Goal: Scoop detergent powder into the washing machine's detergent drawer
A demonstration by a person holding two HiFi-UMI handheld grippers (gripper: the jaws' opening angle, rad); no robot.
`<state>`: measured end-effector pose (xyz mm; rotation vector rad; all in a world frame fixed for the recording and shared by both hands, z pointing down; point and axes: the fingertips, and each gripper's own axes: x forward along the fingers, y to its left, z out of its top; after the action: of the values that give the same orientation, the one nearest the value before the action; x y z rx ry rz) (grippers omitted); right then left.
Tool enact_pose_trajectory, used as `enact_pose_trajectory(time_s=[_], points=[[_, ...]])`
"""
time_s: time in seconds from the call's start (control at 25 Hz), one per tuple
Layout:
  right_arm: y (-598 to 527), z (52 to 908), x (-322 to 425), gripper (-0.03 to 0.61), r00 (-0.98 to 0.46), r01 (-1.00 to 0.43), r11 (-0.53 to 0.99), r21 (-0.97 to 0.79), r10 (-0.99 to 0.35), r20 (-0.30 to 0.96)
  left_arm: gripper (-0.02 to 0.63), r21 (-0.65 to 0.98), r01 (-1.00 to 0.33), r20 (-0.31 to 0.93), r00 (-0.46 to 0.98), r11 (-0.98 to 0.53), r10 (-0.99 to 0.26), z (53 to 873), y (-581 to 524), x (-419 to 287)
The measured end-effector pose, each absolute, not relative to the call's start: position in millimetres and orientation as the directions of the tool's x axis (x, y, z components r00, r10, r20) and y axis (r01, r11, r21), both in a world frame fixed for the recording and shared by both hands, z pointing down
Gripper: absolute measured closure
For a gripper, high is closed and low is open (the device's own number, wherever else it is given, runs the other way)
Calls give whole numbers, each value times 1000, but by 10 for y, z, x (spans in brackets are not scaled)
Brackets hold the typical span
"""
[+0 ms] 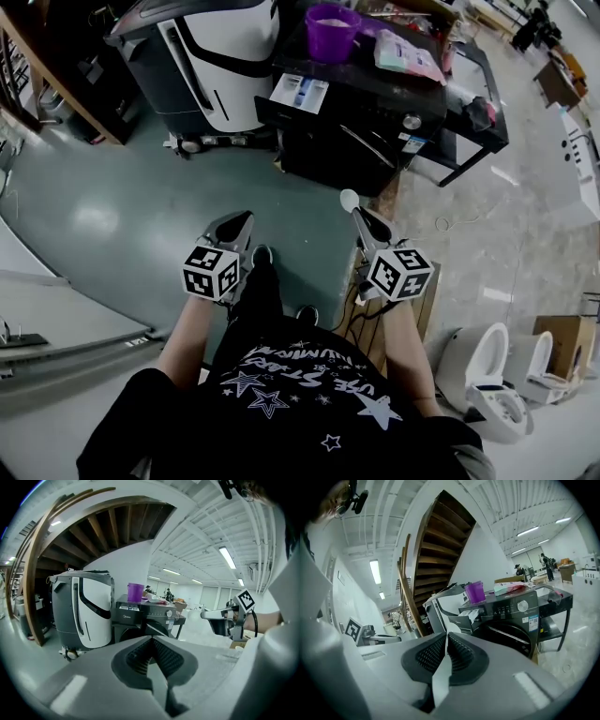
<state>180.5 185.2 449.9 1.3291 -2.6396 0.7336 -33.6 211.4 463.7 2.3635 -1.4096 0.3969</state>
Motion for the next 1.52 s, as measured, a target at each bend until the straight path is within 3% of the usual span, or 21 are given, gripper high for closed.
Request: enact_pose_trajectory(time_s=[0.76,1.2,1.52], points=[[-325,4367,1200,541,-469,-869,363,-337,-824,320,612,205,-770,361,633,-604,-685,4592,-466,-817],[-1081,4194,1125,541,-348,-918,250,-308,-881,322,613,214,-695,345,711,-686,-613,4588,-1266,-973],[-1655,3920,1234,541,-349,-919,269,-289,-894,281,613,222,-691,333,716,-687,-613,4518,-1632,-909]])
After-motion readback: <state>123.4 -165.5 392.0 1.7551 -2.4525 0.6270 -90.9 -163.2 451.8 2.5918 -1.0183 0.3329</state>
